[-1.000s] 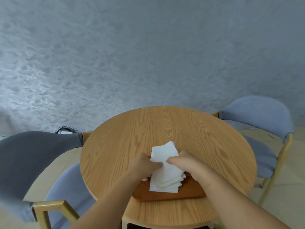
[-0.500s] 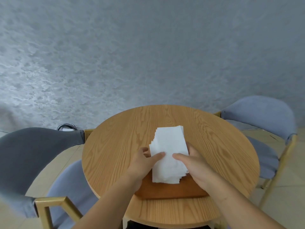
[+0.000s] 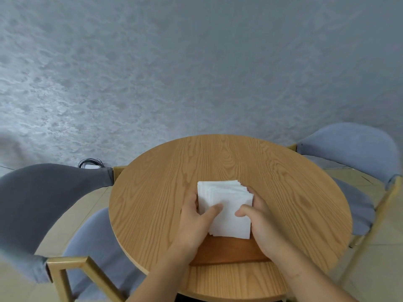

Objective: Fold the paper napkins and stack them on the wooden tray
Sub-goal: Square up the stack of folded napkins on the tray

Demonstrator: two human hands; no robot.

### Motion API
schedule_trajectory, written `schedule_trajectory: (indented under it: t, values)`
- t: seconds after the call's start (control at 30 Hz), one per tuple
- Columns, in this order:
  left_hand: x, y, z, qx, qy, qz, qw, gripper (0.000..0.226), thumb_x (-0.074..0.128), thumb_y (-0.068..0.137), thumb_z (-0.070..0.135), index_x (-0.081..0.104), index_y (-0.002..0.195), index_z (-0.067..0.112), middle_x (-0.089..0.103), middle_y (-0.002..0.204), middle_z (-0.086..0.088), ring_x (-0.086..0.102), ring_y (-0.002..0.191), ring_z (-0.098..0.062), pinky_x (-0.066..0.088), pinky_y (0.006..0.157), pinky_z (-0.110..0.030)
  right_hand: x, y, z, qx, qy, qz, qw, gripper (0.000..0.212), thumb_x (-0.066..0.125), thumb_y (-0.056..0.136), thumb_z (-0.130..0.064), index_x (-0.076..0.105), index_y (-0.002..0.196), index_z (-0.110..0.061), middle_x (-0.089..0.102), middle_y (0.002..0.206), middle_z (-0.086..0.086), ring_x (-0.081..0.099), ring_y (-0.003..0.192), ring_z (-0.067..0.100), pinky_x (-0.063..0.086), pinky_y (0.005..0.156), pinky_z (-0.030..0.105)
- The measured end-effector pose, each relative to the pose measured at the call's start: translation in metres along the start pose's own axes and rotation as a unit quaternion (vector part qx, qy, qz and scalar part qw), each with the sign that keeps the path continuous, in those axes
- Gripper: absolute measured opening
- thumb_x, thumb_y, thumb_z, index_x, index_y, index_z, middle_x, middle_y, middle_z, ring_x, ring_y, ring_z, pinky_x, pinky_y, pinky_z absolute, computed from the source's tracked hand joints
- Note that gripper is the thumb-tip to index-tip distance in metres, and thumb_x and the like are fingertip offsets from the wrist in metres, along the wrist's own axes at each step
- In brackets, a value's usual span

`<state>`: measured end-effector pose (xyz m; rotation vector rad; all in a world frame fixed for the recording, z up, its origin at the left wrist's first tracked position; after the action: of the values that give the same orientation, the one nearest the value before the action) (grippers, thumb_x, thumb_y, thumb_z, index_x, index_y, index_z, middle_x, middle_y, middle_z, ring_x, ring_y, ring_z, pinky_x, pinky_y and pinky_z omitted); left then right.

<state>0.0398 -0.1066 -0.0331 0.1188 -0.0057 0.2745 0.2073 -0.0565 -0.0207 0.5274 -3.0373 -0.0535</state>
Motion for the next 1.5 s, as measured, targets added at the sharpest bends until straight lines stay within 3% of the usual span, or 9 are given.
schedule_trajectory:
  t: [0.2,0.43,0.57,0.73,0.87,1.1,1.33,1.4,1.5]
  values:
    - [0.018,-0.001,-0.004,0.008,-0.044,-0.014,0.999,0.040,0.063,0.081,0.020,0.068,0.121,0.024,0.077,0.114,-0.007,0.074,0.108,-0.028,0.061,0.093,-0.050,0.015,-0.003,0.000,-0.015,0.025,0.008,1.000,0.063,0.057,0.063,-0.007,0.068,0.123,-0.023,0.077,0.113,0.011,0.072,0.109,0.032,0.057,0.096,0.051]
    - [0.025,0.000,0.000,0.037,-0.056,0.055,0.996,0.028,0.060,0.076,0.019,0.066,0.103,0.014,0.072,0.102,-0.018,0.069,0.099,-0.043,0.058,0.079,-0.049,0.017,-0.001,0.005,-0.009,0.022,0.023,0.999,0.055,0.058,0.060,-0.008,0.072,0.109,-0.028,0.078,0.103,0.009,0.075,0.101,0.031,0.060,0.083,0.043]
    - [0.027,-0.001,0.005,0.047,-0.079,0.073,0.993,0.023,0.060,0.078,0.029,0.065,0.097,0.017,0.071,0.097,-0.014,0.070,0.089,-0.033,0.056,0.077,-0.047,0.021,-0.001,0.005,-0.026,0.045,0.050,0.997,0.051,0.057,0.062,-0.010,0.070,0.109,-0.027,0.077,0.105,0.013,0.072,0.103,0.037,0.059,0.085,0.050]
    - [0.042,-0.001,0.014,0.061,-0.077,0.176,0.979,0.054,0.059,0.091,0.053,0.053,0.085,-0.001,0.054,0.074,-0.023,0.055,0.068,-0.020,0.048,0.067,-0.039,0.037,-0.008,0.005,-0.067,0.056,0.063,0.994,0.030,0.063,0.075,-0.035,0.072,0.103,-0.031,0.079,0.099,-0.001,0.076,0.089,0.011,0.056,0.066,0.017]
    - [0.043,0.006,0.015,0.067,-0.047,0.235,0.968,0.026,0.064,0.090,0.034,0.060,0.070,0.019,0.065,0.061,0.002,0.064,0.058,-0.013,0.053,0.058,-0.029,0.043,-0.002,-0.002,-0.092,0.039,0.130,0.987,0.025,0.061,0.081,-0.055,0.070,0.092,-0.035,0.073,0.084,-0.019,0.068,0.074,-0.006,0.049,0.060,0.010]
    - [0.049,-0.001,0.015,0.090,-0.055,0.216,0.971,0.047,0.054,0.091,0.055,0.046,0.068,0.015,0.047,0.059,0.002,0.050,0.059,-0.008,0.044,0.058,-0.028,0.048,0.004,0.010,-0.045,0.101,0.183,0.977,0.054,0.049,0.078,-0.075,0.072,0.087,-0.026,0.078,0.089,0.005,0.076,0.085,0.016,0.058,0.078,0.040]
    - [0.047,0.000,0.016,0.107,-0.026,0.208,0.972,0.046,0.050,0.092,0.061,0.054,0.069,0.021,0.056,0.059,-0.005,0.055,0.057,-0.017,0.048,0.059,-0.038,0.051,0.006,0.006,-0.023,0.120,0.214,0.969,0.067,0.042,0.082,-0.077,0.075,0.102,-0.022,0.080,0.097,0.004,0.077,0.093,0.022,0.060,0.076,0.035]
    - [0.049,-0.002,0.014,0.112,-0.017,0.213,0.970,0.043,0.050,0.091,0.063,0.056,0.070,0.027,0.057,0.060,-0.002,0.056,0.057,-0.009,0.047,0.057,-0.028,0.051,0.006,0.003,-0.036,0.093,0.219,0.971,0.065,0.039,0.085,-0.075,0.073,0.096,-0.022,0.080,0.091,0.004,0.076,0.089,0.021,0.060,0.071,0.034]
    - [0.044,-0.004,0.014,0.137,0.001,0.217,0.966,0.035,0.049,0.093,0.064,0.050,0.066,0.043,0.050,0.057,0.021,0.047,0.055,0.003,0.041,0.058,-0.017,0.046,0.009,0.004,-0.012,0.100,0.235,0.967,0.064,0.035,0.100,-0.067,0.072,0.105,-0.016,0.078,0.104,0.012,0.073,0.103,0.031,0.055,0.090,0.044]
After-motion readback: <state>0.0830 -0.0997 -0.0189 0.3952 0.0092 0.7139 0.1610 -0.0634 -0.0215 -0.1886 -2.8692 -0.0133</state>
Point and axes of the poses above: each hand's wrist, its own y-axis towards the middle knuckle, its own x-axis out of the palm, z = x × y, the point moved 1 cm from there along y, towards the middle knuckle
